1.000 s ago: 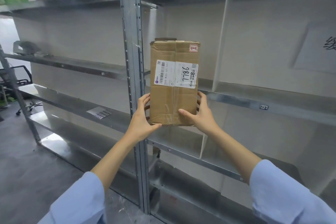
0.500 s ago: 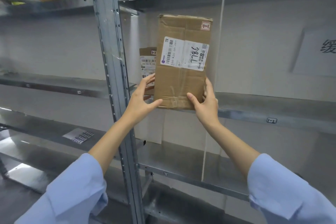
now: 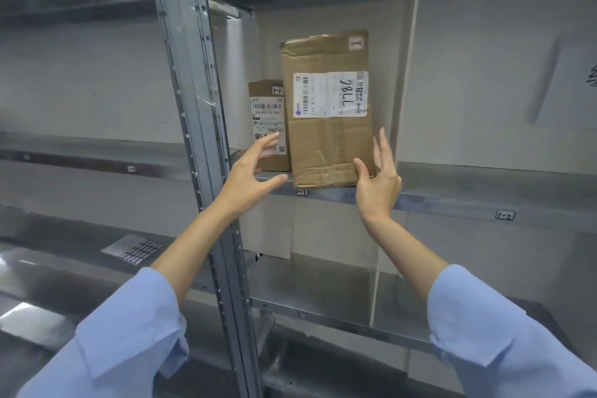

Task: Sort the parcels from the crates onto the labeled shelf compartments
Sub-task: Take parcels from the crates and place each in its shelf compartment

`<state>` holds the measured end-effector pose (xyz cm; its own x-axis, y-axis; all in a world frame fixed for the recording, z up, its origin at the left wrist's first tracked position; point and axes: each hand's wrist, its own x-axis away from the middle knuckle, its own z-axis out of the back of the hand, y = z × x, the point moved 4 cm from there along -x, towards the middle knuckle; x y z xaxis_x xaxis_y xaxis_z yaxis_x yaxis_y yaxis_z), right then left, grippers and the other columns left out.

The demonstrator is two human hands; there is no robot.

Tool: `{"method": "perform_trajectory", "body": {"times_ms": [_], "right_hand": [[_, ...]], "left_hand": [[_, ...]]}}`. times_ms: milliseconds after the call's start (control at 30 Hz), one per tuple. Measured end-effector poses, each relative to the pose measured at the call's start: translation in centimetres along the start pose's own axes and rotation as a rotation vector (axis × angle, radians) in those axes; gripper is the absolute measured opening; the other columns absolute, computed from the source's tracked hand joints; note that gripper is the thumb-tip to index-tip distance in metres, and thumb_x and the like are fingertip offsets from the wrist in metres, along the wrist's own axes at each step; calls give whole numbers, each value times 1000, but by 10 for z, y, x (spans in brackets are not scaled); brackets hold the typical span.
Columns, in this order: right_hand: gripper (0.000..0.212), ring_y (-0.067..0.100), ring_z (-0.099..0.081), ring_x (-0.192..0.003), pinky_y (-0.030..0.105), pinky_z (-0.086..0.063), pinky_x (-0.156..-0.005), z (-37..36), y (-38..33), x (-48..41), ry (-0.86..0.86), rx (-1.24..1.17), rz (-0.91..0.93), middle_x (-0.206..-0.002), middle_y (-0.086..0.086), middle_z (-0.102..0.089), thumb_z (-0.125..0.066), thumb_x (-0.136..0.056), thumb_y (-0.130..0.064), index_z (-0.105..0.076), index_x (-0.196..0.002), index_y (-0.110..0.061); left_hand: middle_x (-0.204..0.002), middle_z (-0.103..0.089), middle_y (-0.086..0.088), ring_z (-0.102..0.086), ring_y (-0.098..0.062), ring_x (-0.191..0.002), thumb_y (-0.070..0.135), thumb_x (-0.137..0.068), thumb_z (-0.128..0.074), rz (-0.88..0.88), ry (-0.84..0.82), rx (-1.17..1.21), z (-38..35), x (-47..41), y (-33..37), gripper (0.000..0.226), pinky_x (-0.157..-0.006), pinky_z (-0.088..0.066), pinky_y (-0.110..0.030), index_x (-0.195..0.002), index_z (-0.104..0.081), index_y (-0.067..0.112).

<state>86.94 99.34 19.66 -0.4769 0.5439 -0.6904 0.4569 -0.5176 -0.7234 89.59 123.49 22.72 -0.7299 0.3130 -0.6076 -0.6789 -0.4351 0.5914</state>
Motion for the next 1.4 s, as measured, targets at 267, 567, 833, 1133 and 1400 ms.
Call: {"method": "perform_trajectory", "body": {"times_ms": [267, 567, 833, 1133, 1400], "right_hand": [[75, 13, -57, -126, 14, -34, -95, -12, 13, -5, 121, 70, -111, -142, -5, -55, -68, -92, -14, -30, -154, -33], [64, 24, -57, -124, 19, -35, -101, -30, 22, 6, 91, 146, -94, -144, 4, -54, -65, -95, -16, -36, -152, -23], [62, 26, -49, -131, 33, -37, -104, -46, 26, -7, 53, 295, -190, -145, 9, -51, -61, -96, -11, -35, -152, -18], [76, 28, -53, -126, 39, -43, -97, -51, 28, -16, 21, 463, -228, -142, 8, -53, -69, -90, -10, -30, -153, -21], [77, 28, -51, -127, 38, -41, -101, -42, 20, -11, -29, 436, -148, -143, 10, -50, -71, -90, -17, -28, -154, -18]], "left_hand": [[-147, -44, 15, -43, -8, -132, 39, -88, -68, 9, 44, -125, 28, 15, -41, 67, -109, -37, -41, -145, -33, 44], [-156, -33, 8, -32, -17, -140, 53, -93, -55, -30, 78, -531, 37, 20, -67, 66, -112, -26, -48, -151, -32, 32], [-161, -23, 7, -27, -21, -142, 65, -89, -33, -40, 8, -692, 25, 11, -80, 73, -114, -22, -44, -154, -21, 35], [-161, -21, 8, -25, -20, -142, 64, -90, -34, -58, -28, -665, 17, 8, -90, 72, -114, -20, -42, -154, -21, 36], [-161, -22, 7, -26, -20, -142, 60, -94, -42, -95, -54, -657, 13, 14, -92, 69, -114, -21, -42, -155, -20, 34]]}}
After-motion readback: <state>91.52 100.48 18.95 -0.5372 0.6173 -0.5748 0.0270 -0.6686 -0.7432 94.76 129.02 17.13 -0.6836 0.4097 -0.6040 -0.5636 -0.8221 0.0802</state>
